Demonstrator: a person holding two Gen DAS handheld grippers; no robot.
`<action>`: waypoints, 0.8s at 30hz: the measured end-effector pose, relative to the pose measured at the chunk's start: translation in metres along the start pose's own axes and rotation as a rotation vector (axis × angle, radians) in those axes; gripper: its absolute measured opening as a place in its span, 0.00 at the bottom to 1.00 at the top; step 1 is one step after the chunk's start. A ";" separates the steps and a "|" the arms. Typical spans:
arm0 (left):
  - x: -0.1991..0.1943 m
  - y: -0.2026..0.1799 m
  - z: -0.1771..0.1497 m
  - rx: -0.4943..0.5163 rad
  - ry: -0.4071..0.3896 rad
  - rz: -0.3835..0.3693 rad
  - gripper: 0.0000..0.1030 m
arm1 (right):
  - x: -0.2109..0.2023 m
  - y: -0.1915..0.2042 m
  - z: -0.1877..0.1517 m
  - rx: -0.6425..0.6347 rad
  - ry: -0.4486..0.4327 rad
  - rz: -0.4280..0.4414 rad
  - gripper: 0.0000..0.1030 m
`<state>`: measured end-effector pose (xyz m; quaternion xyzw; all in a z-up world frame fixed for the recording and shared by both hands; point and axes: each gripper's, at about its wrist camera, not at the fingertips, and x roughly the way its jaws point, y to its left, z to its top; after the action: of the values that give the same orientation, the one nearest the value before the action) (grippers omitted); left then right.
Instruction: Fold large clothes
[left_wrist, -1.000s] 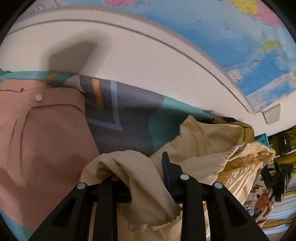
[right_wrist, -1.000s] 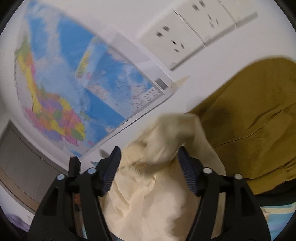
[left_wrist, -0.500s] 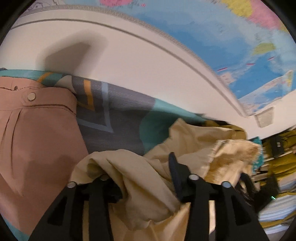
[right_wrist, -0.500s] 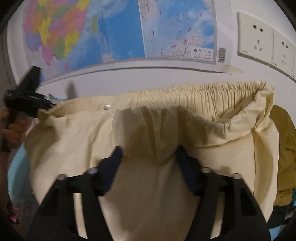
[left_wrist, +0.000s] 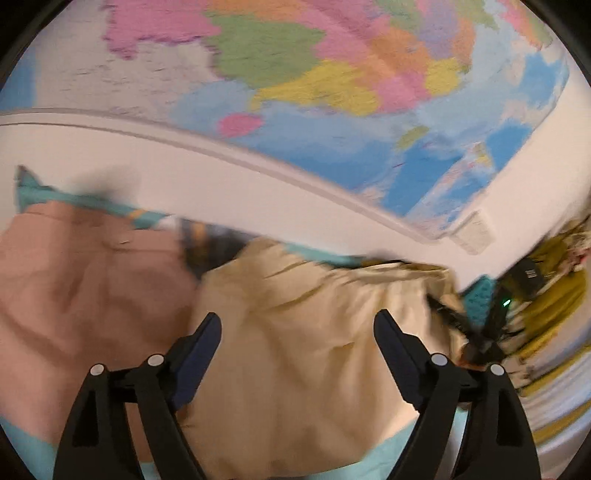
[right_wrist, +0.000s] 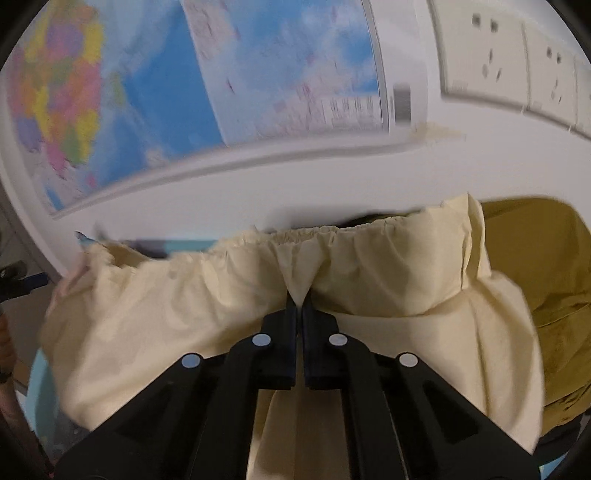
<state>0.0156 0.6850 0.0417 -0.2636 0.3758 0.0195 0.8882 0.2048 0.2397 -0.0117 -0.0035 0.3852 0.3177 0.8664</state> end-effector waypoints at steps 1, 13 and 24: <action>0.003 0.001 -0.004 0.008 0.007 0.034 0.80 | 0.004 -0.002 -0.001 0.007 0.017 -0.002 0.04; -0.002 0.042 -0.072 0.060 0.014 0.072 0.90 | -0.133 -0.077 -0.079 0.100 -0.128 0.065 0.82; 0.040 0.010 -0.096 0.153 0.091 0.066 0.47 | -0.082 -0.121 -0.146 0.250 0.027 0.174 0.51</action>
<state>-0.0210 0.6406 -0.0458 -0.1830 0.4247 0.0080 0.8866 0.1336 0.0613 -0.0884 0.1333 0.4324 0.3412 0.8239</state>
